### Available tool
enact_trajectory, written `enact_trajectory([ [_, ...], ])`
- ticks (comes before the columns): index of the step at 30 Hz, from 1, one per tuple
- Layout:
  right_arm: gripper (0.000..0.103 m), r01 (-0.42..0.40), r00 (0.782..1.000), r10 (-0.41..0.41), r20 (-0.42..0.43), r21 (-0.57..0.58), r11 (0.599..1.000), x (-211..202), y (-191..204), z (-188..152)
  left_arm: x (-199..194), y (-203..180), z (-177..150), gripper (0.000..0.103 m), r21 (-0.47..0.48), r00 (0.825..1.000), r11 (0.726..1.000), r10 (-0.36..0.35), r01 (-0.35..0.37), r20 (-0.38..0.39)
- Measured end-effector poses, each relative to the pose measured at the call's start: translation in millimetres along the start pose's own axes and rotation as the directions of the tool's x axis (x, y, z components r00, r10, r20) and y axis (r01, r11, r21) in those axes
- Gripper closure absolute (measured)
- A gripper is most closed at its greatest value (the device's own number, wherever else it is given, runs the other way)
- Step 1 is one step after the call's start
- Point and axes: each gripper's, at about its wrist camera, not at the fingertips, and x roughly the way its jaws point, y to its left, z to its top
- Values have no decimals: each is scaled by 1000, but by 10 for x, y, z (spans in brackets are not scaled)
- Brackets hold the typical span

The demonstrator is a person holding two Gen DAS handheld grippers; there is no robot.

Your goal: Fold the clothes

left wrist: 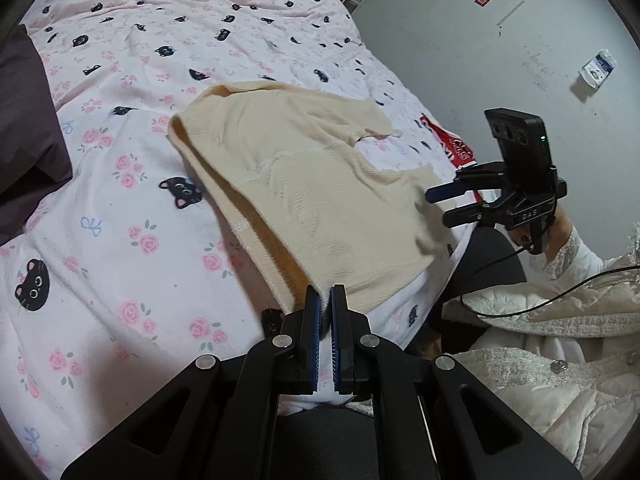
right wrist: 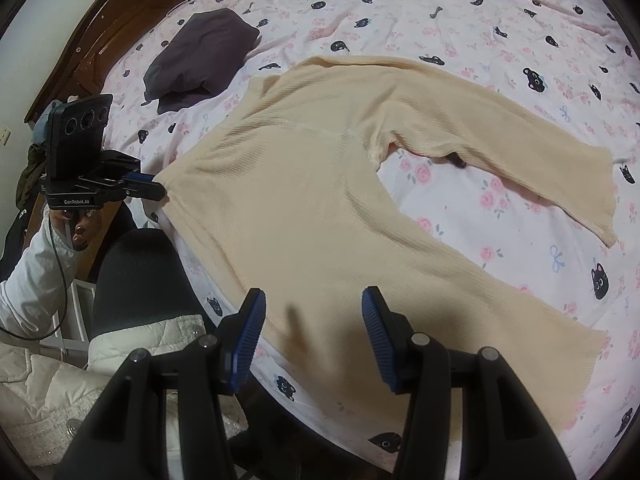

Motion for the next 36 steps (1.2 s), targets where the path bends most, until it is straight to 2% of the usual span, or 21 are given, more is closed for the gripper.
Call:
enact_trajectory([
  [3,51,-19,1000,19,4,4,1000,0,25,19,68,77,-25,99,-18,999,999,33,-34,-25],
  [6,51,-24,1000,23,15,14,1000,10,58,189,149,113,-71,99,-29,998,998,50,-51,-36],
  [9,51,44,999,-43,32,-28,999,30,185,578,193,124,-102,99,-36,998,998,52,-53,-33],
  [12,51,111,994,-109,25,-139,984,134,463,1133,207,124,-126,99,-43,999,998,46,-47,-20],
  [15,51,206,977,-212,14,-305,930,352,822,1683,194,128,-146,99,-46,999,998,45,-45,-10],
  [18,51,255,954,-299,-22,-460,850,673,1140,2089,173,148,-161,99,-52,999,998,42,-42,-2],
  [20,53,262,936,-347,-56,-545,797,905,1316,2259,158,162,-171,99,-53,999,998,39,-39,4],
  [23,54,266,909,-405,-98,-611,746,1213,1408,2425,139,180,-175,99,-57,999,998,33,-32,16],
  [28,54,224,902,-399,-165,-609,760,1495,1324,2522,166,177,-146,99,-54,1000,998,28,-27,15],
  [31,55,200,917,-359,-176,-576,793,1543,1266,2565,185,162,-120,99,-46,1000,999,24,-23,13],
  [36,53,195,924,-345,-163,-576,794,1527,1318,2619,199,136,-96,99,-36,1000,999,20,-19,21],
])
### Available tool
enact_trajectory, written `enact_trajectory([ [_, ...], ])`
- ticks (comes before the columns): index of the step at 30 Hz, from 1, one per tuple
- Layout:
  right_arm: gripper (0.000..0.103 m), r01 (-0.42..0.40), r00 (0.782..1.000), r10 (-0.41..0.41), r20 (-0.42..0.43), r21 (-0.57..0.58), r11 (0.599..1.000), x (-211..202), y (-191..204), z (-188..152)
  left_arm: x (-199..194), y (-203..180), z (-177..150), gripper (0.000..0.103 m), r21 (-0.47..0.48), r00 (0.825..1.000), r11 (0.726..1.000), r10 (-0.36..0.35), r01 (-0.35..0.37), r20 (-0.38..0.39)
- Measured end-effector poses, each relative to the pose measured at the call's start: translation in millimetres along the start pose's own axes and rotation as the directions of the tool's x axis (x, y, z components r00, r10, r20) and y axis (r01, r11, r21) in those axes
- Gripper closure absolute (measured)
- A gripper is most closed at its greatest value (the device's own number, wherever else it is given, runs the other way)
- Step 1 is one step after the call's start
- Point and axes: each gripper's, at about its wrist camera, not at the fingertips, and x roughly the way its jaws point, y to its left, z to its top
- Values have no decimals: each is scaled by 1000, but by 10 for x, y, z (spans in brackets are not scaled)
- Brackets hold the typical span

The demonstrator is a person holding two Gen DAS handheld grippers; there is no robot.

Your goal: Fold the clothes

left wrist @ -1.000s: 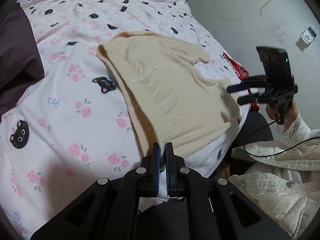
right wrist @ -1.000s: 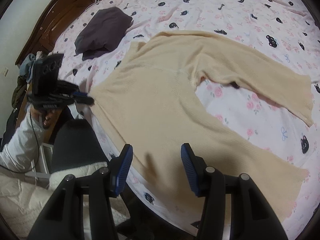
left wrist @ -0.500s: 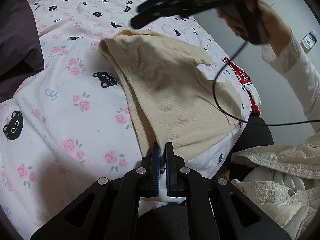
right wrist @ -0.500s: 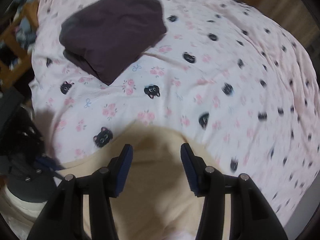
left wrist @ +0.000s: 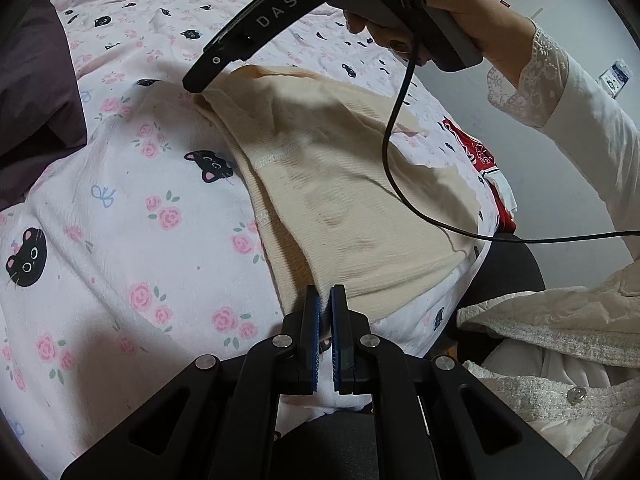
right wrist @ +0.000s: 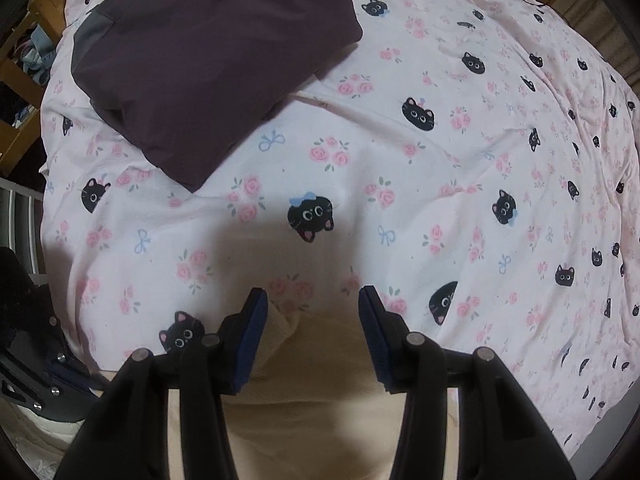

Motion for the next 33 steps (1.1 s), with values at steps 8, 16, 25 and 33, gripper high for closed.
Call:
enact_trajectory([
  [8,53,1,996,-7,-85,-68,998,94,155,112,12,16,-11,99,1,1000,1000,-5,5,-3],
  [16,81,-15,986,5,-168,-59,998,250,169,127,12,45,-16,99,-6,1000,1000,-12,12,1],
  [25,66,3,975,-29,-221,-119,993,240,260,133,14,41,-37,99,-6,1000,1000,-17,17,1],
  [33,66,-2,958,-49,-281,-179,984,275,355,88,36,35,-35,99,-7,1000,1000,-21,21,2],
])
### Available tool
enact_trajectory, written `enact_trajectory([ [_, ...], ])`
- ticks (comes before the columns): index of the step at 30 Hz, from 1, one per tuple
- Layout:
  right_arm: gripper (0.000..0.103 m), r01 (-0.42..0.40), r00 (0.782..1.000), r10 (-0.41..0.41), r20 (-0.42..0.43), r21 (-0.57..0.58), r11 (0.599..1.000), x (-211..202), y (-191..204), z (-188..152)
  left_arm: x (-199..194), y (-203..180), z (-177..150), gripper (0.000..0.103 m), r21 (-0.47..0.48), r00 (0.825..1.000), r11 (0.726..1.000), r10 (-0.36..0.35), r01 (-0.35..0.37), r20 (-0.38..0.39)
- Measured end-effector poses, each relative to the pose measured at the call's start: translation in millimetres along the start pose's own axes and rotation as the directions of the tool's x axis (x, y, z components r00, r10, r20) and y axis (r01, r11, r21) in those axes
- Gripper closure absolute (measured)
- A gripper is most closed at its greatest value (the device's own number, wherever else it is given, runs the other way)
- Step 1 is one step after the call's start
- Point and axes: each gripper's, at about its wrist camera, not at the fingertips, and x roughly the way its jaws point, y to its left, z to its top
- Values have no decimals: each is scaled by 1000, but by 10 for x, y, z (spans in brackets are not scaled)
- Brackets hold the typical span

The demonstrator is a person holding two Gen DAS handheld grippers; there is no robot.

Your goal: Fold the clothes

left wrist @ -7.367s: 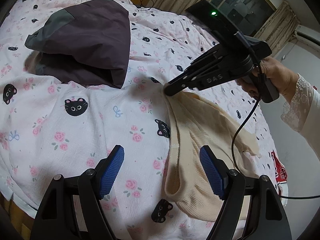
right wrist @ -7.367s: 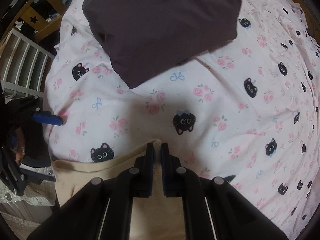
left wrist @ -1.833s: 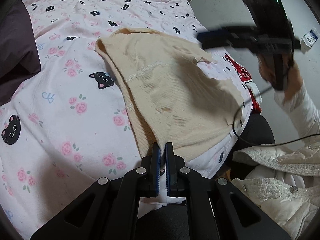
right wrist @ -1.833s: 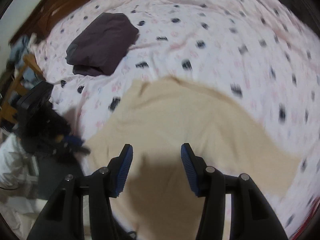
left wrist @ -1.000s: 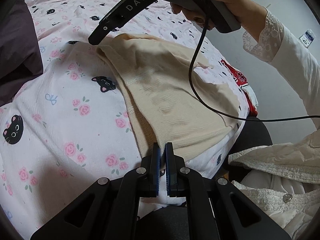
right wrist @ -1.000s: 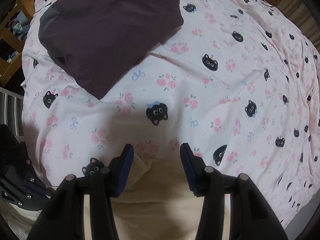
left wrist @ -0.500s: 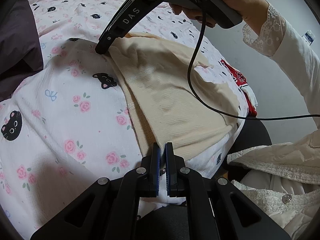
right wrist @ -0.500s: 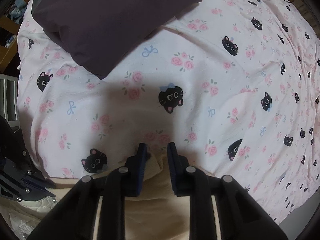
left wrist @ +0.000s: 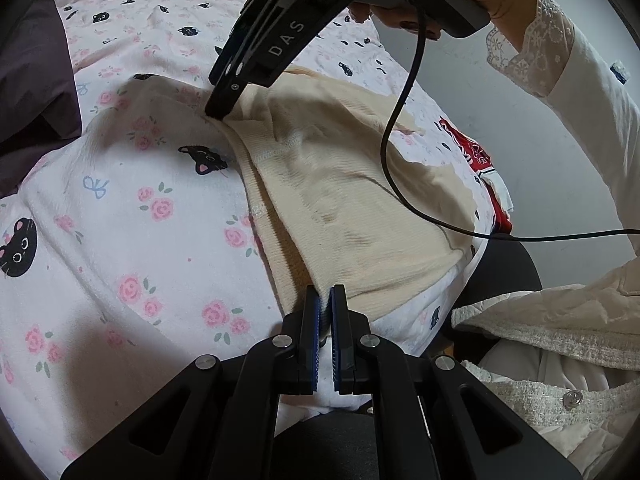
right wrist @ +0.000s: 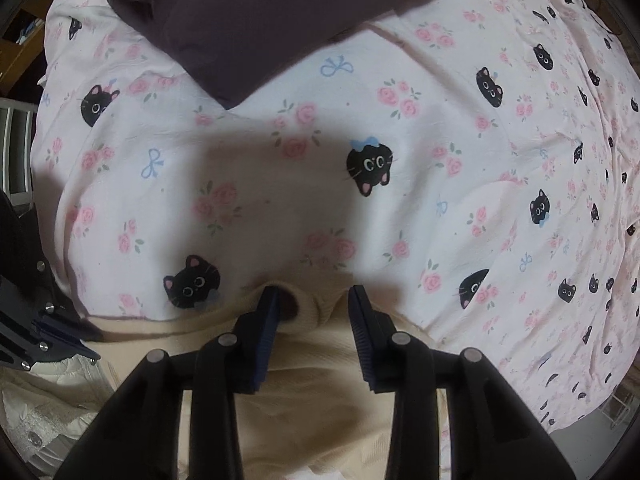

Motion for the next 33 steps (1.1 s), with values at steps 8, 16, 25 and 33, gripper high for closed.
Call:
enact_trajectory([
  [8,87,-28,1000,28,-10,-7,1000,84,71,10,15,-5,5,99,0,1000,1000,-5,5,2],
  [16,98,-11,999,10,49,10,1000,-90,16,-34,2,5,2,99,-2,1000,1000,1,-1,10],
  [25,99,39,982,-57,181,100,994,-422,-85,-30,-81,109,103,99,-14,999,999,39,-39,31],
  [33,99,14,978,-41,205,130,991,-185,-161,185,-105,189,37,99,-36,998,998,52,-52,17],
])
